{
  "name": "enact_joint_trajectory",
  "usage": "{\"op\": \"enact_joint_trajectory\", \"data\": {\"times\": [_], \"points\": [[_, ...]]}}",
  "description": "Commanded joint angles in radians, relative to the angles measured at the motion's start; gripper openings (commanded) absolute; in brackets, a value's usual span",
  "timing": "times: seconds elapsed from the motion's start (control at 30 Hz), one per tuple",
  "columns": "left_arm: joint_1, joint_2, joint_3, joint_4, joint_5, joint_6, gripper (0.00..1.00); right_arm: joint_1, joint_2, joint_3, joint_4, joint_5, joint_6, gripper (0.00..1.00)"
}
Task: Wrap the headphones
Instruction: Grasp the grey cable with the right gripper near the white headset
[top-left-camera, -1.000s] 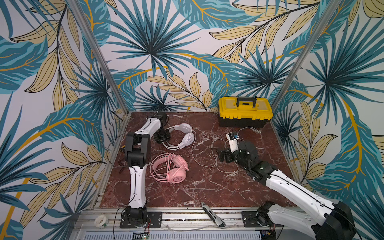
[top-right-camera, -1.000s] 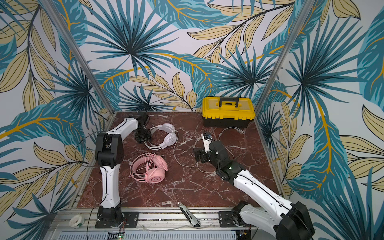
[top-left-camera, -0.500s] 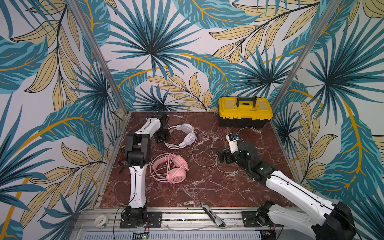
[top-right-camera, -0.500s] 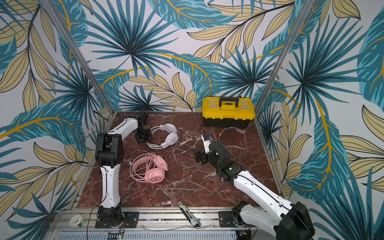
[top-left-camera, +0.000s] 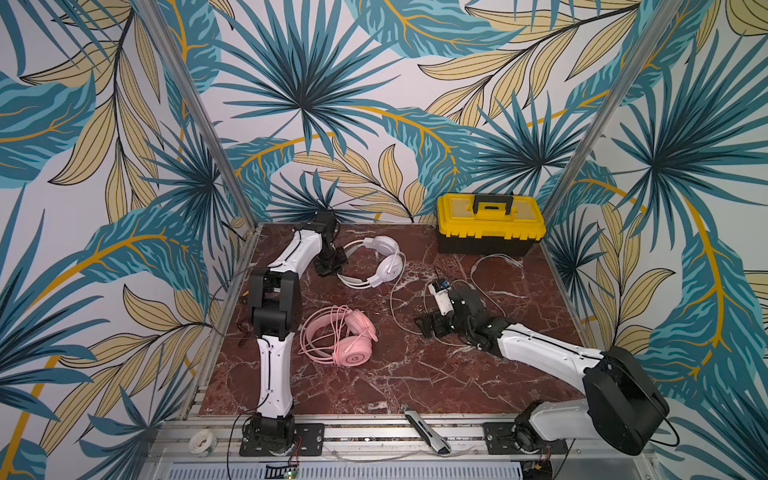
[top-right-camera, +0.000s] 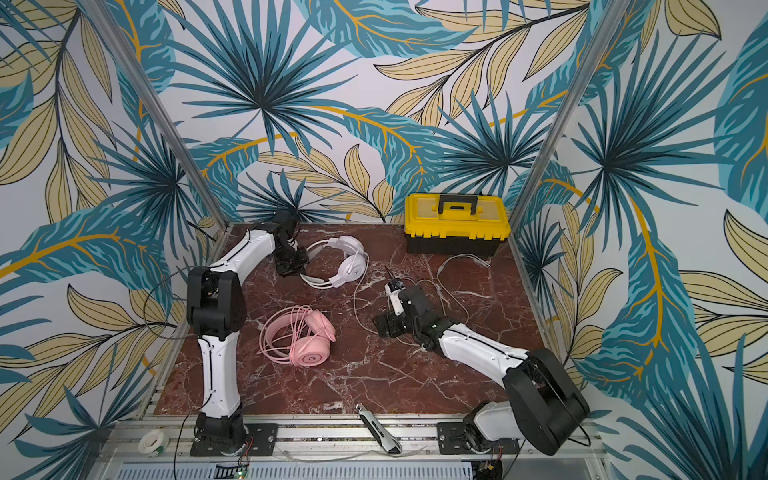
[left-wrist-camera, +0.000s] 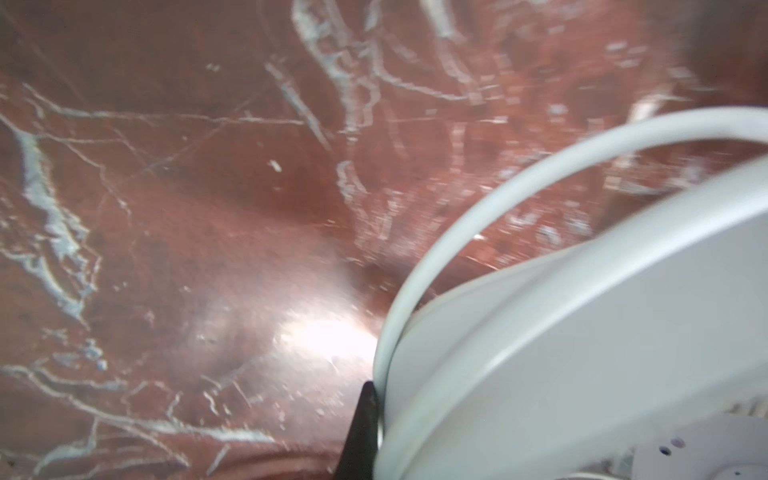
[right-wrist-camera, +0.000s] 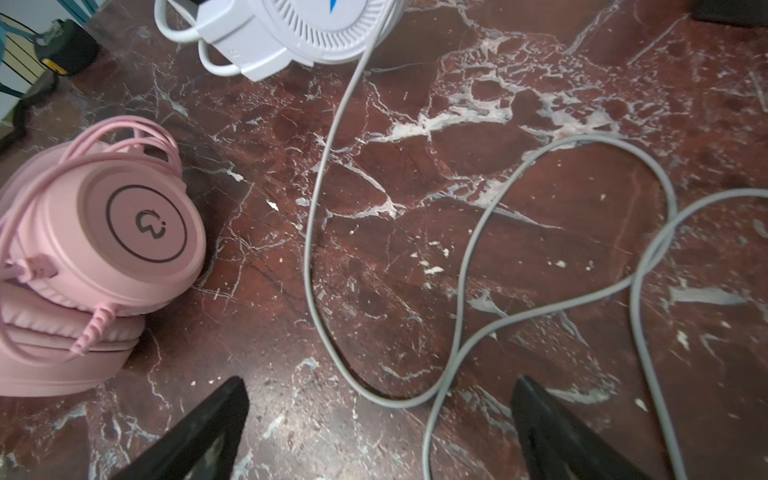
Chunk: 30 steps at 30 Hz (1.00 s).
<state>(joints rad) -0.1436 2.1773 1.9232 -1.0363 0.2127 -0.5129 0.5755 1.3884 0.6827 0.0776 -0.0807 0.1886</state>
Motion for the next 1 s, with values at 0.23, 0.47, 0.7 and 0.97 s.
{"op": "enact_joint_trajectory", "data": {"times": [0.23,0.47,0.7,0.97], "points": [[-0.017,-0.147,0.029,0.026,0.111,-0.008,0.0,-0.002,0.245,0.083,0.376,-0.19,0.076,1.0],[-0.019,-0.19,0.006,0.025,0.129,-0.024,0.0,-0.001,0.426,0.139,0.56,-0.144,0.188,0.95],[-0.017,-0.24,-0.024,0.026,0.12,-0.043,0.0,-0.001,0.545,0.184,0.617,-0.204,0.228,0.81],[-0.011,-0.25,0.001,0.025,0.1,-0.077,0.0,-0.002,0.537,0.107,0.645,-0.246,0.268,0.55]]}}
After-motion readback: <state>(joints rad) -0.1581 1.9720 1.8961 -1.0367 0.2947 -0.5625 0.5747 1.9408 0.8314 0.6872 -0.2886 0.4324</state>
